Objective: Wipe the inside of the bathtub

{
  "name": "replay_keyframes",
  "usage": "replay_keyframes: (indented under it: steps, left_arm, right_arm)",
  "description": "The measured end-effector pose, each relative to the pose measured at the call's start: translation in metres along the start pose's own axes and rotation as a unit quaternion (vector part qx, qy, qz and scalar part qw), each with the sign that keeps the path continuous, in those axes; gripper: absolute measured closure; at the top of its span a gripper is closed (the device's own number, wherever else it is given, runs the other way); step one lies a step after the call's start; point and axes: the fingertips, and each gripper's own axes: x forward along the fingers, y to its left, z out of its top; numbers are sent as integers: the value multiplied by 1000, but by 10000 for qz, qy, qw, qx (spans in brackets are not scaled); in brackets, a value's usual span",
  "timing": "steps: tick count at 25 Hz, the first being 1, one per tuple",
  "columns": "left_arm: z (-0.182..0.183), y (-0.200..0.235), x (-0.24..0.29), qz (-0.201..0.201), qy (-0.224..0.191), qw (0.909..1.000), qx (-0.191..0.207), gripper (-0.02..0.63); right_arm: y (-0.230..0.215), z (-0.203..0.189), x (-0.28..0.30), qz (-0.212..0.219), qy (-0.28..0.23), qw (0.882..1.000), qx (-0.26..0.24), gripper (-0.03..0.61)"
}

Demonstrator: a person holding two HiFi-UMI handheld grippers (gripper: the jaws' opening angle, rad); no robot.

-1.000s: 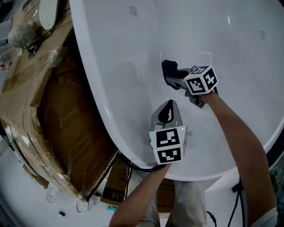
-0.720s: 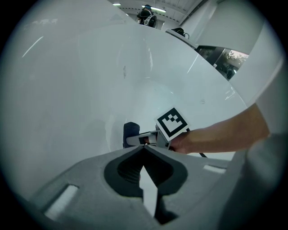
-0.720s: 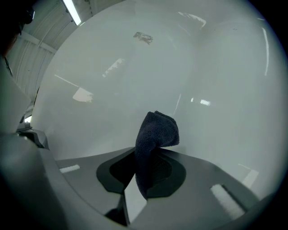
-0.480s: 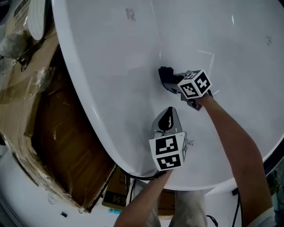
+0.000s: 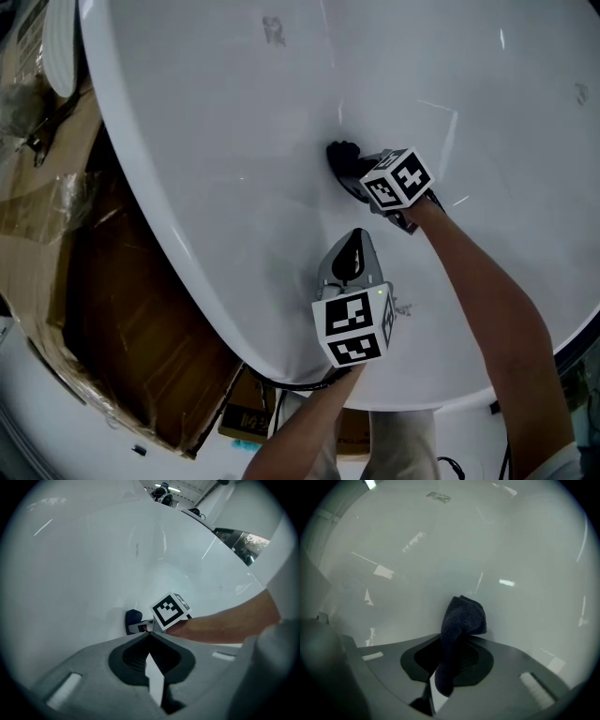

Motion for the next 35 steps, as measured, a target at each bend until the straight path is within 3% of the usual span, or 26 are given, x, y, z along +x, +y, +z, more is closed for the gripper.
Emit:
replay_keyframes:
  steps: [2,7,35]
  left_arm:
    - [0,0,1,1,27,10000,-2,615]
    - [-1,-1,1,-8,98,9996,-255,615]
    - [5,-8,-36,97,23,9987,-494,615]
  right_arm:
    - [3,-1,4,26,95,9999,-98,528]
    - [4,-2,2,188,51,9995,264,528]
    - [93,21,-29,1154,-217,9930,-150,528]
